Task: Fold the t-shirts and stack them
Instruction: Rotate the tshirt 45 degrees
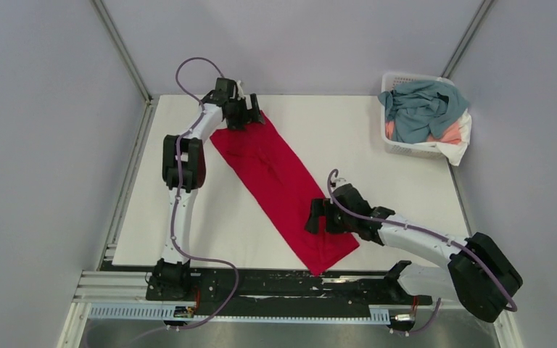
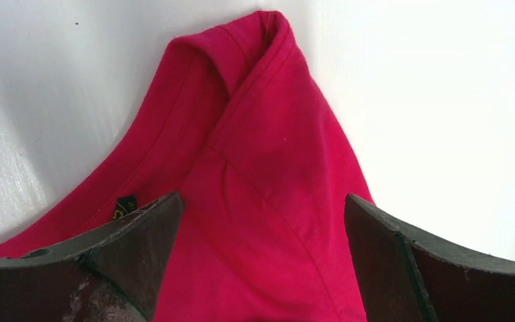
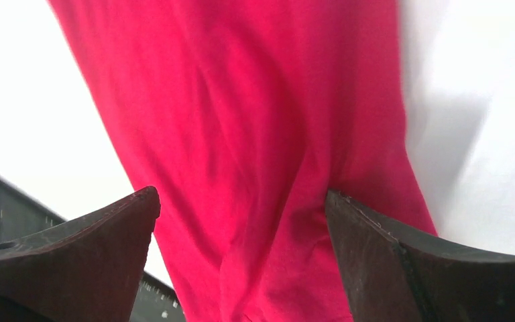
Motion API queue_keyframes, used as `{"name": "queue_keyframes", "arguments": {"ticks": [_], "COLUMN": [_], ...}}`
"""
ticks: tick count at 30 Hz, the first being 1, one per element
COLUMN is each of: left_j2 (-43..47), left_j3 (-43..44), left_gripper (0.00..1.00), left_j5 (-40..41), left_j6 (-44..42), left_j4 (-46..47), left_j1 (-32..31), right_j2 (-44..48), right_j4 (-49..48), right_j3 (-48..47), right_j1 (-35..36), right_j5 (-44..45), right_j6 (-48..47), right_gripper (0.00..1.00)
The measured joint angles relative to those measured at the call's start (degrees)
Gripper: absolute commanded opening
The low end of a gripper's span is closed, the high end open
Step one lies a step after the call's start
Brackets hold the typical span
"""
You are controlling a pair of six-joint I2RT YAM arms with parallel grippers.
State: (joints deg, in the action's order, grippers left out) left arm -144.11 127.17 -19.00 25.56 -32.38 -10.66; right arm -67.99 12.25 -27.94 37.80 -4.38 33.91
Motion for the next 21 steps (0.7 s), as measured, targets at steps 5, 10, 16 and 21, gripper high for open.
{"name": "queue_keyframes", "arguments": {"ticks": [5, 10, 16, 21], "left_j2": [2.08, 1.81, -7.13, -9.18], "left_j3": [-4.52, -3.91, 9.2, 10.69], "left_gripper": [1.0, 1.0, 1.0, 1.0], "left_j5": [-1.53, -5.53, -14.38, -18.05], "left_j6": [-3.04, -1.97, 3.08, 7.93], "left_j4": [2.21, 1.55, 1.36, 5.05], "left_j1": [0.68, 2.67, 4.81, 5.46], "right_j2": [0.63, -4.96, -17.57, -20.61], "right_j4": [0.2, -2.34, -6.16, -6.88], "right_j3": [0.26, -2.71, -12.37, -15.21], "right_j1": [11.98, 19.85, 24.85, 26.32], "right_j5": [-0.26, -1.68, -0.39, -0.33], "right_j6": [0.52, 0.48, -1.09, -2.84], "right_gripper": [1.0, 1.0, 1.0, 1.0]}}
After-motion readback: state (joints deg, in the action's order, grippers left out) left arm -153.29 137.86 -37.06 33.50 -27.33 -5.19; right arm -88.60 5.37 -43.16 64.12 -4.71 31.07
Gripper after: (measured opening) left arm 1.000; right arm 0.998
